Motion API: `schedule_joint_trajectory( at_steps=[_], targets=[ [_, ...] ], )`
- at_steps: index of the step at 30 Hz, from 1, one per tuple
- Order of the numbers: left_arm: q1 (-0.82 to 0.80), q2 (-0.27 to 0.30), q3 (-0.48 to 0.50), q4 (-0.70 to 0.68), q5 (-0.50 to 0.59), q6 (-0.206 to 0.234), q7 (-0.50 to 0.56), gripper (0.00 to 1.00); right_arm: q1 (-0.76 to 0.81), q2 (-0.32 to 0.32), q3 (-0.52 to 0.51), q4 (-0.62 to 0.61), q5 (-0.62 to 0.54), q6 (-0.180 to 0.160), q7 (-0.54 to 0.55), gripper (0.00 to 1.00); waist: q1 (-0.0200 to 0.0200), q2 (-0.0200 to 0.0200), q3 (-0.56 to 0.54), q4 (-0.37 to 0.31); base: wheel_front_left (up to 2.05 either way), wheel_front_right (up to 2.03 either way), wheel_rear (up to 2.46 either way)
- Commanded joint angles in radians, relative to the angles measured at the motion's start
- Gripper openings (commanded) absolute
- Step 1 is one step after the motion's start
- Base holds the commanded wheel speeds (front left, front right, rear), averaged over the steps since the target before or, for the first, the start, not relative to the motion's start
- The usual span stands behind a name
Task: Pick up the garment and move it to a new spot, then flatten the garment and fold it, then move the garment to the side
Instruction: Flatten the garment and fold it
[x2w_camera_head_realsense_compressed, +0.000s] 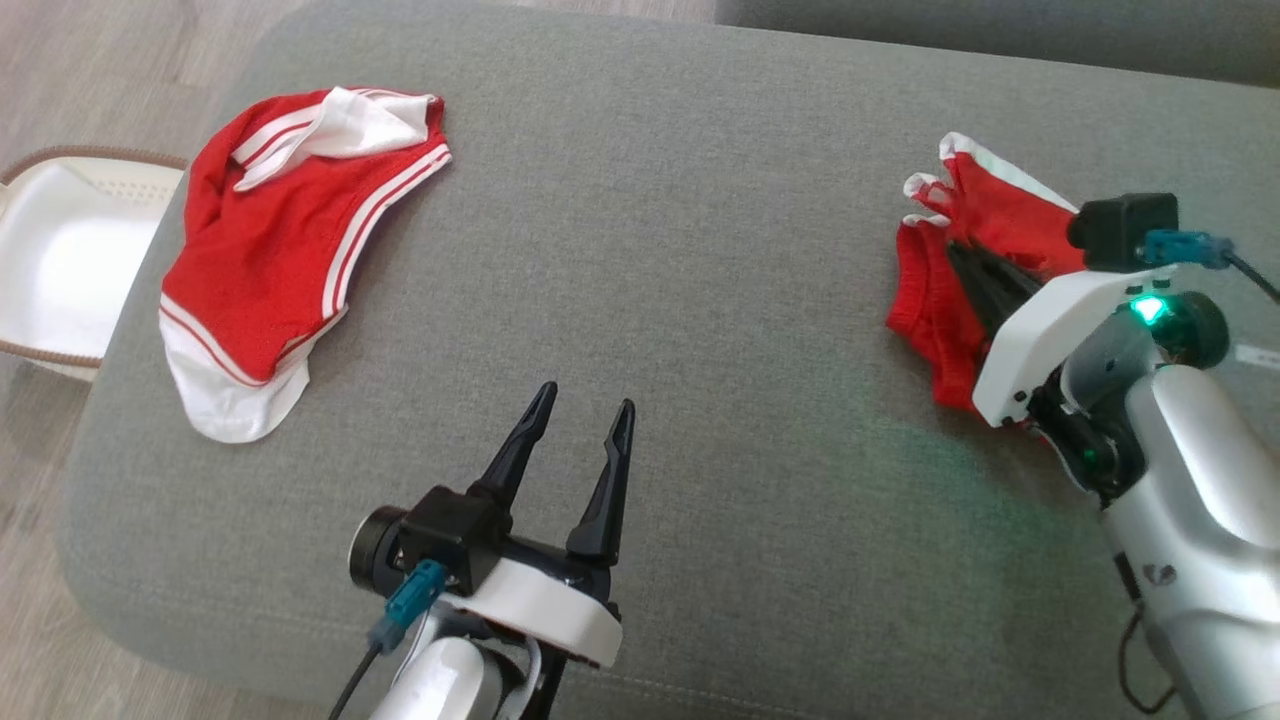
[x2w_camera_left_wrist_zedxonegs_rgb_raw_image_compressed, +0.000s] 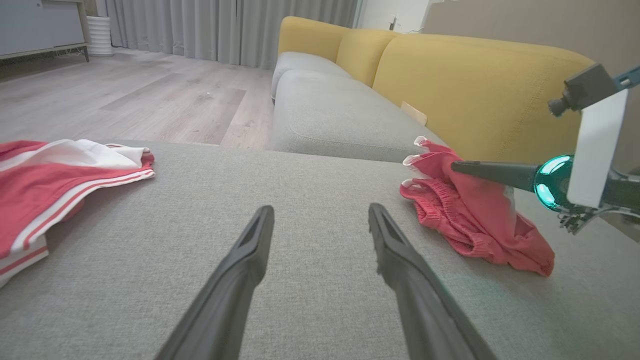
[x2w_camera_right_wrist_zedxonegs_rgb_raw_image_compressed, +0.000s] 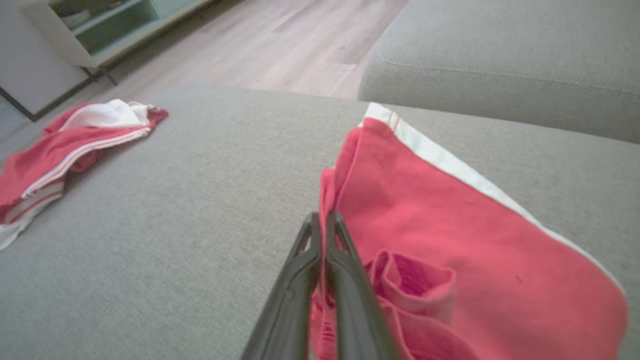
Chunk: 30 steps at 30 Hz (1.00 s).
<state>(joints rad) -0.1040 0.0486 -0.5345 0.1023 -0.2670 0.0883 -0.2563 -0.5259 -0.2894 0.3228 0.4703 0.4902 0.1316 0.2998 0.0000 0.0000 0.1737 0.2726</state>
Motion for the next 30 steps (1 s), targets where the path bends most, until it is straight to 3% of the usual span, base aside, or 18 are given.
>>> schedule_joint_trajectory(
  at_steps=[1,5,16,17,18,25,30],
  targets=[
    [-0.026,0.002,0.028,-0.026,-0.003,0.005,-0.005,1.00,-0.021,0.012,0.006,-0.037,0.023,-0.001,-0.027,1.00,0.0000,0.0000,-0.006,-0.006,0.00,0.00,0.00],
    [-0.017,0.002,0.035,-0.020,-0.001,0.007,-0.005,1.00,0.000,0.018,-0.029,-0.074,0.095,-0.001,-0.081,1.00,0.0000,0.0000,-0.028,-0.034,0.00,0.00,0.00],
    [0.015,0.002,0.041,-0.016,0.013,0.001,-0.006,1.00,0.178,-0.112,-0.180,-0.156,0.215,-0.001,-0.044,1.00,0.0000,0.0000,-0.079,-0.101,0.00,0.00,0.00],
    [0.015,0.002,0.040,-0.017,0.014,0.000,-0.006,1.00,0.193,-0.116,-0.186,-0.162,0.234,-0.001,-0.035,0.45,0.0000,0.0000,-0.077,-0.102,0.00,0.00,0.00],
    [0.015,0.002,0.038,-0.018,0.014,-0.001,-0.006,1.00,0.204,-0.116,-0.193,-0.168,0.255,-0.001,-0.026,0.00,0.0000,0.0000,-0.073,-0.101,0.00,0.00,0.00],
    [-0.001,0.002,0.022,-0.016,0.016,-0.015,-0.006,1.00,0.209,-0.071,-0.222,-0.178,0.419,-0.001,0.056,0.00,0.0000,0.0000,-0.036,-0.063,0.00,0.00,0.00],
    [-0.018,0.002,0.012,-0.017,0.012,-0.017,-0.006,1.00,0.158,-0.066,-0.241,-0.113,0.483,-0.001,0.111,0.00,0.0000,0.0000,0.000,-0.013,0.00,0.00,0.00]
  ],
)
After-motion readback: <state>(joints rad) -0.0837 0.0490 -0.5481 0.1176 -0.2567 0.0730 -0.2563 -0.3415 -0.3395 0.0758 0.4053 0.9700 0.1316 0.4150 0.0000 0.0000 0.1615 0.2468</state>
